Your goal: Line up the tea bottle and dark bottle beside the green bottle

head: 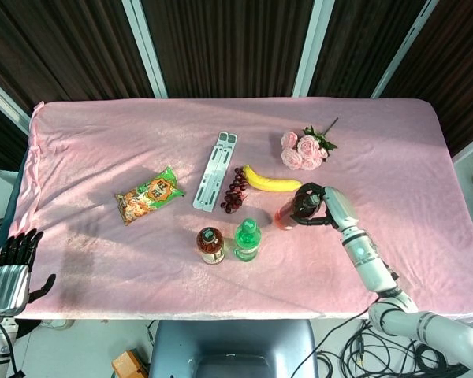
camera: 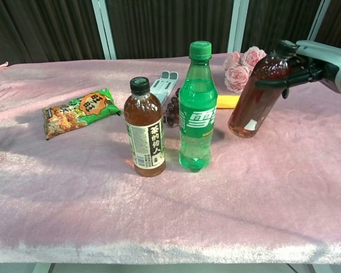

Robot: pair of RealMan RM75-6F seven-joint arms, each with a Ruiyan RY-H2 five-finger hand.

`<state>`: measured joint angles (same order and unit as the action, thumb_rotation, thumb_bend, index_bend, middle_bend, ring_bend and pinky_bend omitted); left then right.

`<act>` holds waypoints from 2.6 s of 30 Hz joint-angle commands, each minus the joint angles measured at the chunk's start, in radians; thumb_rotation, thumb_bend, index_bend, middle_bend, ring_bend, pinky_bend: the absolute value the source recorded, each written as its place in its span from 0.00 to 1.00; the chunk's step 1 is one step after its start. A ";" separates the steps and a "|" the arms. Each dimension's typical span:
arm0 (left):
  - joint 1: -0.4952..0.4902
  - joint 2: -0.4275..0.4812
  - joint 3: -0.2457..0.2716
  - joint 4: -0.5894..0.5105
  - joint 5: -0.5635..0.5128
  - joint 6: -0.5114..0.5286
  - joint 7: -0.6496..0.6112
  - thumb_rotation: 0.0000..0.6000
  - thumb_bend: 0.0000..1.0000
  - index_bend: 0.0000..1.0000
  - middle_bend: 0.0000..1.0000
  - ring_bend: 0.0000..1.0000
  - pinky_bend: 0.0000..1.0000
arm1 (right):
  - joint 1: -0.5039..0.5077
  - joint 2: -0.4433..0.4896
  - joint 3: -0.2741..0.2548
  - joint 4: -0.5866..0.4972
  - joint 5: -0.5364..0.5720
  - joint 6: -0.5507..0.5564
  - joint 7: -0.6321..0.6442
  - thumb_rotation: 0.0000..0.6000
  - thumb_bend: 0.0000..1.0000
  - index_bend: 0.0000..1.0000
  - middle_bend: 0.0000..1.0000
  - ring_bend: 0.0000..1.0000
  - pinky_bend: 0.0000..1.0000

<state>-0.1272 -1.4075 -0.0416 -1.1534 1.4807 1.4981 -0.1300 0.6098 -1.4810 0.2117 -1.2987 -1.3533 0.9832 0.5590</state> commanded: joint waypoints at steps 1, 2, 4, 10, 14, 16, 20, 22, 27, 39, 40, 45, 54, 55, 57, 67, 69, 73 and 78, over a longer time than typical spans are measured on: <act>-0.001 -0.002 -0.002 0.001 0.001 -0.002 0.003 1.00 0.28 0.00 0.03 0.00 0.00 | -0.057 0.081 -0.070 -0.129 -0.060 0.044 -0.046 1.00 0.38 1.00 0.63 0.57 0.71; -0.002 -0.002 -0.002 0.001 0.001 -0.004 0.003 1.00 0.28 0.00 0.03 0.00 0.00 | -0.059 0.088 -0.076 -0.145 -0.060 0.041 -0.051 1.00 0.38 1.00 0.63 0.57 0.71; -0.004 -0.003 -0.003 0.001 0.001 -0.008 0.006 1.00 0.28 0.00 0.03 0.00 0.00 | -0.059 0.095 -0.085 -0.174 -0.059 0.029 -0.066 1.00 0.38 1.00 0.63 0.57 0.71; -0.006 -0.004 -0.004 0.000 0.005 -0.015 0.009 1.00 0.28 0.00 0.03 0.00 0.00 | -0.046 0.079 -0.080 -0.203 -0.038 0.007 -0.121 1.00 0.38 1.00 0.63 0.57 0.71; -0.006 -0.002 -0.005 0.000 0.003 -0.018 0.003 1.00 0.29 0.00 0.03 0.00 0.00 | -0.039 0.072 -0.077 -0.217 -0.033 0.001 -0.135 1.00 0.38 1.00 0.63 0.57 0.71; -0.005 -0.002 -0.005 0.001 0.003 -0.019 0.002 1.00 0.29 0.00 0.03 0.00 0.00 | -0.037 0.068 -0.074 -0.220 -0.030 0.000 -0.143 1.00 0.38 1.00 0.63 0.57 0.71; -0.005 0.000 -0.004 0.000 0.005 -0.023 -0.003 1.00 0.29 0.00 0.03 0.00 0.00 | -0.031 0.057 -0.068 -0.217 -0.019 -0.006 -0.154 1.00 0.38 1.00 0.63 0.57 0.71; -0.005 0.000 -0.004 0.000 0.005 -0.024 -0.003 1.00 0.28 0.00 0.03 0.00 0.00 | -0.028 0.052 -0.067 -0.213 -0.014 -0.009 -0.167 1.00 0.38 1.00 0.63 0.57 0.71; -0.004 0.001 -0.005 -0.002 0.003 -0.025 -0.002 1.00 0.29 0.00 0.03 0.00 0.00 | -0.022 0.049 -0.066 -0.212 0.003 -0.028 -0.185 1.00 0.38 0.97 0.63 0.57 0.71; -0.001 0.002 -0.006 -0.002 0.006 -0.023 -0.003 1.00 0.28 0.00 0.03 0.00 0.00 | -0.019 0.061 -0.085 -0.202 -0.034 -0.038 -0.160 1.00 0.37 0.34 0.39 0.42 0.60; -0.001 0.002 -0.006 -0.002 0.006 -0.023 -0.001 1.00 0.28 0.00 0.03 0.00 0.00 | -0.019 0.064 -0.086 -0.201 -0.041 -0.036 -0.154 1.00 0.37 0.27 0.36 0.39 0.58; -0.001 0.002 -0.006 -0.003 0.005 -0.026 -0.002 1.00 0.28 0.00 0.03 0.00 0.00 | -0.021 0.074 -0.092 -0.203 -0.064 -0.024 -0.139 1.00 0.37 0.08 0.27 0.29 0.55; 0.001 0.004 -0.007 -0.006 0.007 -0.021 0.001 1.00 0.28 0.00 0.03 0.00 0.00 | -0.024 0.109 -0.110 -0.227 -0.099 -0.015 -0.125 1.00 0.37 0.00 0.18 0.22 0.50; 0.001 0.004 -0.007 -0.006 0.007 -0.021 0.002 1.00 0.28 0.00 0.03 0.00 0.00 | -0.024 0.112 -0.111 -0.229 -0.100 -0.013 -0.127 1.00 0.37 0.00 0.15 0.19 0.47; 0.004 0.005 -0.007 -0.007 0.009 -0.013 0.004 1.00 0.28 0.00 0.03 0.00 0.00 | -0.030 0.136 -0.126 -0.241 -0.115 -0.011 -0.146 1.00 0.36 0.00 0.08 0.11 0.38; 0.067 0.064 0.010 -0.106 0.049 0.109 0.043 1.00 0.30 0.00 0.03 0.00 0.00 | -0.317 0.506 -0.357 -0.422 -0.280 0.313 -0.437 1.00 0.28 0.00 0.00 0.00 0.09; 0.074 0.072 0.019 -0.125 0.060 0.117 0.060 1.00 0.30 0.00 0.03 0.00 0.00 | -0.383 0.517 -0.373 -0.400 -0.270 0.387 -0.477 1.00 0.28 0.00 0.00 0.00 0.09; 0.089 0.090 0.039 -0.171 0.079 0.127 0.102 1.00 0.30 0.00 0.03 0.00 0.00 | -0.535 0.450 -0.359 -0.310 -0.208 0.573 -0.532 1.00 0.28 0.00 0.00 0.00 0.08; 0.096 0.105 0.069 -0.213 0.116 0.125 0.142 1.00 0.30 0.00 0.03 0.00 0.00 | -0.599 0.403 -0.344 -0.240 -0.184 0.628 -0.540 1.00 0.28 0.00 0.00 0.00 0.08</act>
<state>-0.0336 -1.3081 0.0195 -1.3580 1.5884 1.6242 0.0060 0.0338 -1.0596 -0.1314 -1.5633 -1.5500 1.5904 0.0238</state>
